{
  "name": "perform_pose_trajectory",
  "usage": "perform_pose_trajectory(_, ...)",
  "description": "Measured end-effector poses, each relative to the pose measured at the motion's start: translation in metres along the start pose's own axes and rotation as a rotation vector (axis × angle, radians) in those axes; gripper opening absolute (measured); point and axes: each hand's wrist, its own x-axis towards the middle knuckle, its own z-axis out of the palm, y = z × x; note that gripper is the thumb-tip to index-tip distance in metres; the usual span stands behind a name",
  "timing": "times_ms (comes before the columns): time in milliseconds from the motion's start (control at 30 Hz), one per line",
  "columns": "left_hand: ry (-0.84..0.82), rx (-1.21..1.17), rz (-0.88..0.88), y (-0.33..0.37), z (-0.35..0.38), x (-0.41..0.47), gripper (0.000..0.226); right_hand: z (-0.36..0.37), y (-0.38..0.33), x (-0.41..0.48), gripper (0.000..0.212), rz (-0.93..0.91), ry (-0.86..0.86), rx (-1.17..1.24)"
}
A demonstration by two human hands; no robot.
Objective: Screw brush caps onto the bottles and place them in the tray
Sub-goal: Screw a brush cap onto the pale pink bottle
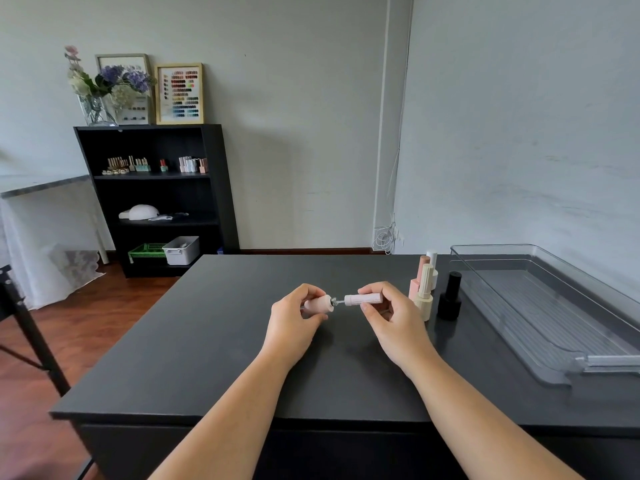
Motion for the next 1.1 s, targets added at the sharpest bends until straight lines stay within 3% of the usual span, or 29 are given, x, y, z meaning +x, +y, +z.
perform_pose_trajectory(167,-0.024,0.033,0.025,0.0021,-0.0003,-0.0005,0.029,0.0001,-0.0011,-0.0005,0.035,-0.006,-0.045,-0.088)
perform_pose_trajectory(300,-0.049,0.028,0.037,0.0028,-0.0005,-0.0017,0.029,0.0004,0.0006,0.0002,0.008,0.053,-0.077,-0.105)
perform_pose_trajectory(400,-0.062,0.023,0.04,0.0033,-0.0014,-0.0021,0.028,0.002,0.0018,0.0014,0.026,0.087,-0.065,-0.144)
perform_pose_trajectory(500,-0.052,0.007,0.024,0.0037,-0.0023,-0.0014,0.029,0.0019,0.0016,0.0017,0.006,0.117,-0.059,-0.074)
perform_pose_trajectory(667,-0.048,0.002,0.021,0.0041,-0.0022,-0.0027,0.03,-0.0005,0.0025,0.0012,0.01,0.104,-0.059,-0.09)
perform_pose_trajectory(767,-0.043,-0.001,0.023,0.0042,-0.0023,-0.0033,0.031,0.0003,0.0028,0.0025,0.026,0.158,-0.033,-0.09)
perform_pose_trajectory(900,-0.042,-0.007,0.013,0.0044,-0.0021,-0.0032,0.031,0.0008,0.0034,0.0021,0.003,0.146,-0.042,-0.015)
perform_pose_trajectory(1000,-0.045,-0.009,0.007,0.0043,-0.0021,-0.0031,0.031,-0.0003,0.0025,0.0014,0.008,0.13,-0.053,-0.073)
perform_pose_trajectory(1100,-0.049,-0.011,0.004,0.0043,-0.0023,-0.0032,0.031,-0.0005,0.0006,0.0024,0.028,0.186,-0.044,-0.106)
